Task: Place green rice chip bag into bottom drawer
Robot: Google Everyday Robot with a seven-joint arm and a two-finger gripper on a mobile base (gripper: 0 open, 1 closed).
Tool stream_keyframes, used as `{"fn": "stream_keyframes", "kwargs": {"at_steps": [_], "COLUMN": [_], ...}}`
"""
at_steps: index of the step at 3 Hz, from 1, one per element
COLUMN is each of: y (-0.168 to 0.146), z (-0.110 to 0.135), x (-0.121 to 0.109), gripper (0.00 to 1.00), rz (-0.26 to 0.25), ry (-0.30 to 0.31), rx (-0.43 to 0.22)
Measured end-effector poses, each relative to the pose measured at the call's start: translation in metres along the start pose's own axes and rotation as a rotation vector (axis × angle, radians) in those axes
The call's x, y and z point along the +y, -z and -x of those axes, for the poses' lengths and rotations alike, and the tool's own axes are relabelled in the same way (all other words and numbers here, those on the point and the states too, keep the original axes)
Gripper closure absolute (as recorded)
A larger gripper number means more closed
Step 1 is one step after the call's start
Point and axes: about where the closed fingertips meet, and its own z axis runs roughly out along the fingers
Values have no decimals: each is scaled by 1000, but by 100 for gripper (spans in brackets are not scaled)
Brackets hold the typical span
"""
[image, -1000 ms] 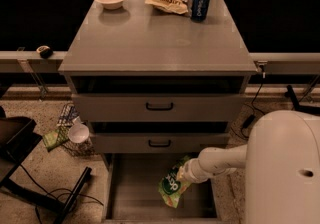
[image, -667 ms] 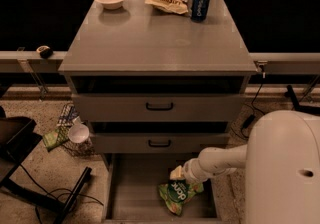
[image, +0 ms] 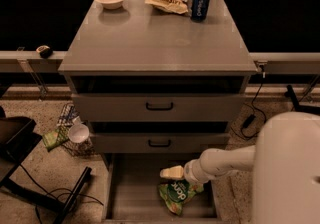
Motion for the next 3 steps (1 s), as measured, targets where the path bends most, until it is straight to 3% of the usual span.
{"fn": "stream_keyframes", "kwargs": {"at_steps": [1, 2, 3], "y": [52, 120, 179], "z": [-12, -19, -30], "x": [2, 12, 18], "gripper": [0, 0, 0], "rz": [-6, -18, -83], "ry": [69, 246, 401], "rx": [-17, -19, 25]}}
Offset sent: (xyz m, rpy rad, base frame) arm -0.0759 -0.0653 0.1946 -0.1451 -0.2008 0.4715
